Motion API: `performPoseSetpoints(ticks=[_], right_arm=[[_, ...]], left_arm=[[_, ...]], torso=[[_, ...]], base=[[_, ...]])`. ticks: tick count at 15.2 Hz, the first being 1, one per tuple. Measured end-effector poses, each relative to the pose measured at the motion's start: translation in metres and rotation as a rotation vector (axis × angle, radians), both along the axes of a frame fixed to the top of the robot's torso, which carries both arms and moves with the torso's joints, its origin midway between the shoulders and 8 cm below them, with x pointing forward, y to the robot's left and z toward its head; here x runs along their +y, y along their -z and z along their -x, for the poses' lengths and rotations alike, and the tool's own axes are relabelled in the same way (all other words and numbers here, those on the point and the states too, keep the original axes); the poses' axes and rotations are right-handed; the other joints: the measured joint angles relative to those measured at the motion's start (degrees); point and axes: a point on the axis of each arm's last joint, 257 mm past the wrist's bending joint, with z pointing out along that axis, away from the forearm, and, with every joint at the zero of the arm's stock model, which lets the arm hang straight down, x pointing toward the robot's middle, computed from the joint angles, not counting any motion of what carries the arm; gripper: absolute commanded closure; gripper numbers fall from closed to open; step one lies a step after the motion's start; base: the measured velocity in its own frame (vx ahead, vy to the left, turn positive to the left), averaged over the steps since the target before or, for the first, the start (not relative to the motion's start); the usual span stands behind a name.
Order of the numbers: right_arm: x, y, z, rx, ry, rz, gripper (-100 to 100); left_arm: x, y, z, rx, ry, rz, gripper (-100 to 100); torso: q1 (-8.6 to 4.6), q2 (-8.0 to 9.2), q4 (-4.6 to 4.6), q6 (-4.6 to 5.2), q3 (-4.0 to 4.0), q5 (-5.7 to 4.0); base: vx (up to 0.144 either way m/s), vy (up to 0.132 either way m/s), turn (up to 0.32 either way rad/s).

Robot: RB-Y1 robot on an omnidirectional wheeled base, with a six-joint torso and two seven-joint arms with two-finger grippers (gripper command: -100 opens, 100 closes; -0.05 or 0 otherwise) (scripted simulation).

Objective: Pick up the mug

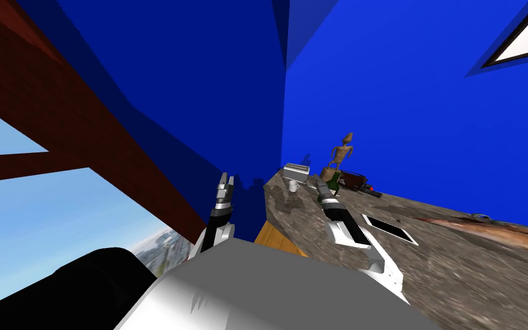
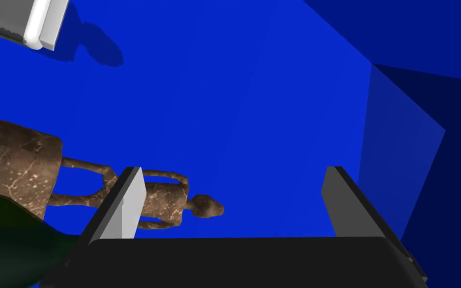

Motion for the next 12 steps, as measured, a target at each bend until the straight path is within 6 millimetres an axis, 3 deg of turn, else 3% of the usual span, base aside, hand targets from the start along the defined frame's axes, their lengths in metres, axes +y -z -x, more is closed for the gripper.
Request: performPoseSetpoints(ticks=[12], right_arm=[[-0.005, 0.055, -0.076, 0.24, 0.065, 0.2, -100]], left_arm=[[0.0, 0.0, 0.0, 0.0, 0.0, 0.0, 0]], torso=[[-0.01, 0.0, 0.0, 0.0, 0.0, 0.0]], base=[[-0.011, 0.01, 0.075]])
